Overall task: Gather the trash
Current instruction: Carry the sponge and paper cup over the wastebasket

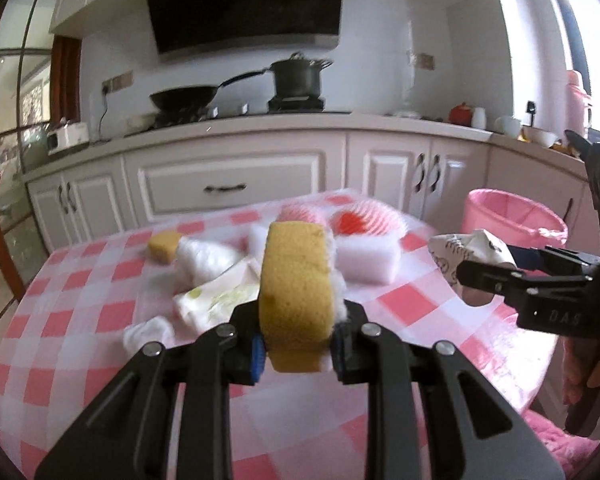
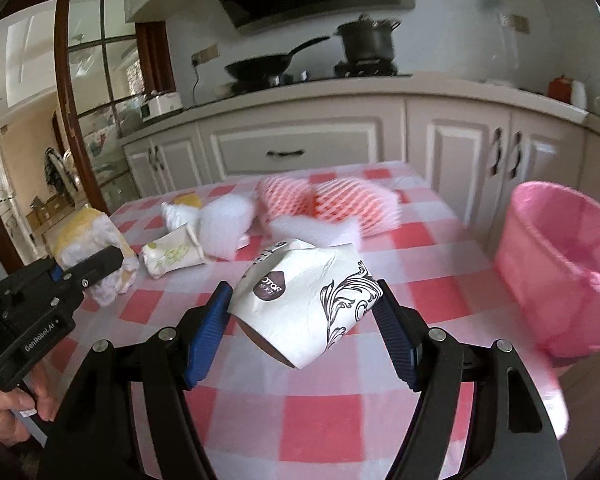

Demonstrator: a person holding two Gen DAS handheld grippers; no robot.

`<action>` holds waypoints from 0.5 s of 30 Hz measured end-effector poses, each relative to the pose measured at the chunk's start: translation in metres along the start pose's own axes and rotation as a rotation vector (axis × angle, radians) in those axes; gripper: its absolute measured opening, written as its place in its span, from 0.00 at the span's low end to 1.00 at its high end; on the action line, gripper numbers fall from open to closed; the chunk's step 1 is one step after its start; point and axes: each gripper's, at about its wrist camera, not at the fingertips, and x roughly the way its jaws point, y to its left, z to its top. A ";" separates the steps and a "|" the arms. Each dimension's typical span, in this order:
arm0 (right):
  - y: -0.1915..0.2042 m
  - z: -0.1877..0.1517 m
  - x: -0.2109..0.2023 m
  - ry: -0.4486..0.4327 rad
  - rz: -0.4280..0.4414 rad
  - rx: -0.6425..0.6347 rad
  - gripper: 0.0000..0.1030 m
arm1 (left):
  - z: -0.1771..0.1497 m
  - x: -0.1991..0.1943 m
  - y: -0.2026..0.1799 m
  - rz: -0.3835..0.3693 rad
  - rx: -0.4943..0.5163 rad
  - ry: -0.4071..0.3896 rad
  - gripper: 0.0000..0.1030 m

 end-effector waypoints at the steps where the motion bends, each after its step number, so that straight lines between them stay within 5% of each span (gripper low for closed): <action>1: -0.005 -0.001 -0.006 -0.016 -0.004 0.005 0.66 | 0.002 -0.001 -0.007 -0.009 0.007 -0.012 0.24; 15: -0.067 0.005 -0.079 -0.243 -0.201 0.030 0.66 | 0.037 0.009 -0.098 -0.174 0.090 -0.167 0.26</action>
